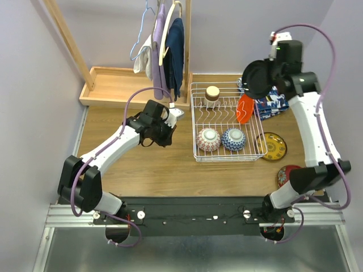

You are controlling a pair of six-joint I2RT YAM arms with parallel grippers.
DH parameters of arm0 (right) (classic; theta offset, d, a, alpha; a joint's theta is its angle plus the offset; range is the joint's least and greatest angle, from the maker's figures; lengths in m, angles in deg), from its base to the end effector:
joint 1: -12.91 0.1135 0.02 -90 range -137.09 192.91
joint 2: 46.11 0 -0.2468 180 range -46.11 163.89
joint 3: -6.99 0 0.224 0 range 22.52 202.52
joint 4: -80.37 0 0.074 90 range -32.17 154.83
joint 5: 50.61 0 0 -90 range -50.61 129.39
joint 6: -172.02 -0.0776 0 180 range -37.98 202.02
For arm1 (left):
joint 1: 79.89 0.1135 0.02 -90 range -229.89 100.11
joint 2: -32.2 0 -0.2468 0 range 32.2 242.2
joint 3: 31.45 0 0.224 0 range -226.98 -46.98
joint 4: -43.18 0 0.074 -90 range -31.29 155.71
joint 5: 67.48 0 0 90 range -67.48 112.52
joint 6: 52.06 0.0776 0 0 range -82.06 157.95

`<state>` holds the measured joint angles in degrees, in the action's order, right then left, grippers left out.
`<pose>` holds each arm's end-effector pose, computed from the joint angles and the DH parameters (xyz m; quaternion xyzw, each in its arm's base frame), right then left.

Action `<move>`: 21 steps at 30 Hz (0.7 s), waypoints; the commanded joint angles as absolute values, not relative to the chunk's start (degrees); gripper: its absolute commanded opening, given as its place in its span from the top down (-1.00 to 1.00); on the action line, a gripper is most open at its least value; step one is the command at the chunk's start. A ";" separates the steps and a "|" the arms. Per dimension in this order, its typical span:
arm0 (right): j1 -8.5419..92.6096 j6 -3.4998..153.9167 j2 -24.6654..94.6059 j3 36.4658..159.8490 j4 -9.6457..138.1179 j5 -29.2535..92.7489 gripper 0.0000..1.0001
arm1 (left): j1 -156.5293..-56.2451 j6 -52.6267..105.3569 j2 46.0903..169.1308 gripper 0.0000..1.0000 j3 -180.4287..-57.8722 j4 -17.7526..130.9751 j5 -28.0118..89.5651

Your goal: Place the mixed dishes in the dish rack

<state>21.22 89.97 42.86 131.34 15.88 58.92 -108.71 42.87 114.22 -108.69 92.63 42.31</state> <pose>0.3271 0.0216 0.4184 -0.0351 0.8532 -0.1447 0.4998 0.2457 -0.1652 0.2200 0.3226 0.8818 -0.2226 0.2621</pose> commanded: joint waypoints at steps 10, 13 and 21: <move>36.29 74.47 49.51 129.23 15.61 96.61 0.99 | -110.47 38.21 106.83 0.99 -107.45 88.95 47.91; 36.37 72.88 51.09 129.13 15.61 98.19 0.99 | -110.47 38.12 105.77 0.98 -106.57 88.77 48.62; 37.42 68.93 56.98 130.63 13.85 100.46 0.99 | -110.39 36.01 102.79 0.94 -103.68 87.02 49.59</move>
